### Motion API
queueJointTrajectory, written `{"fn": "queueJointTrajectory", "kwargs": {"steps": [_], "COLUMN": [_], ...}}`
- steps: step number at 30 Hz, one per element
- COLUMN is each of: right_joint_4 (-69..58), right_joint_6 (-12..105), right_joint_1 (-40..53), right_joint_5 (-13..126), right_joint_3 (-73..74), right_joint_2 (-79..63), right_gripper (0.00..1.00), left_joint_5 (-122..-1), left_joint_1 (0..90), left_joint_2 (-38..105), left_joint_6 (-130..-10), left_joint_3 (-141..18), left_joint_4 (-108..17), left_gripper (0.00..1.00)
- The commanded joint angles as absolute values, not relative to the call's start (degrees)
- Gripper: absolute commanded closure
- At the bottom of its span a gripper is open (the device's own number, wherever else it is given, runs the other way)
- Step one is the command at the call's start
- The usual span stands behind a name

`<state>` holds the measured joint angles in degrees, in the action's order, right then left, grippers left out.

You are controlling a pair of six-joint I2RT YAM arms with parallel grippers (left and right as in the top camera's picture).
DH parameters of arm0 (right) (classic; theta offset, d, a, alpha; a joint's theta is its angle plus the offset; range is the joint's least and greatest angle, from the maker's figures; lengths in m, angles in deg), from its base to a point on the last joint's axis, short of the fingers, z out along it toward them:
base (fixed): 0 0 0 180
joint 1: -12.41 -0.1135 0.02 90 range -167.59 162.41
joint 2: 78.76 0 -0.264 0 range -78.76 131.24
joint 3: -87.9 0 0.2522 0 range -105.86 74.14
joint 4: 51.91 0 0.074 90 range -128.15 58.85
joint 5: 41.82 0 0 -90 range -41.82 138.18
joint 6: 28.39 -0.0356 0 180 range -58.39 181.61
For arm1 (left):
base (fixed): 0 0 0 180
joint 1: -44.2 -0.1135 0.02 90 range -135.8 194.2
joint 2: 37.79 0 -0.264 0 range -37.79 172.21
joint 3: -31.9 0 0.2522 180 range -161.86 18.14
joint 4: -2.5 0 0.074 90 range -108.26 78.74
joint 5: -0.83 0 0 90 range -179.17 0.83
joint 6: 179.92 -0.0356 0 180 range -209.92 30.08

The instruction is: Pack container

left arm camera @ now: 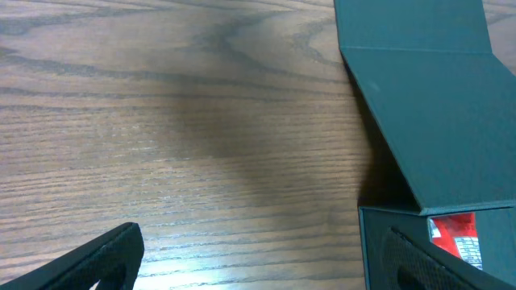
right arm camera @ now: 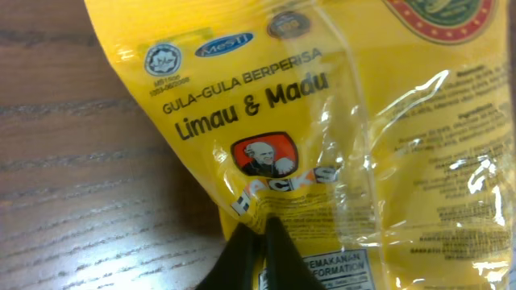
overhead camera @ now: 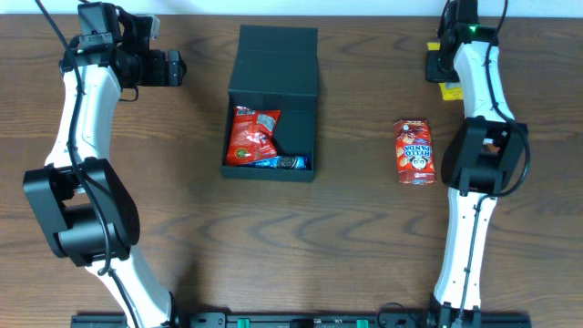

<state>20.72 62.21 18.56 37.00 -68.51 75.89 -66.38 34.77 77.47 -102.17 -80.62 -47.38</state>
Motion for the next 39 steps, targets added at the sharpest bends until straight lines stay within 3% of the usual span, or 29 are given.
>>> {"fn": "queueJointTrajectory", "kwargs": {"steps": [1,20,29,39], "right_joint_4": [21.88,21.82,22.36,29.97], "right_joint_6": [61.14,59.87,52.53,40.88], "right_joint_1": [18.70,9.63,1.45,-7.99], "right_joint_5": [39.47,44.63,47.14,53.13], "right_joint_3": [-65.88,-75.13,-75.13,-75.11], "right_joint_2": [77.90,64.89,53.35,51.43], "right_gripper": [0.99,0.99,0.98,0.99], "left_joint_5": [-65.57,-65.59,-68.13,-70.12], "left_joint_1": [34.48,34.48,34.46,33.04], "left_joint_2": [78.04,78.04,78.04,78.04], "left_joint_6": [-102.54,-101.91,-101.91,-101.91], "left_joint_3": [-80.27,-80.27,-80.27,-80.27], "left_joint_4": [-47.69,-47.66,-46.94,-43.73], "left_gripper": [0.05,0.05,0.05,0.05]}}
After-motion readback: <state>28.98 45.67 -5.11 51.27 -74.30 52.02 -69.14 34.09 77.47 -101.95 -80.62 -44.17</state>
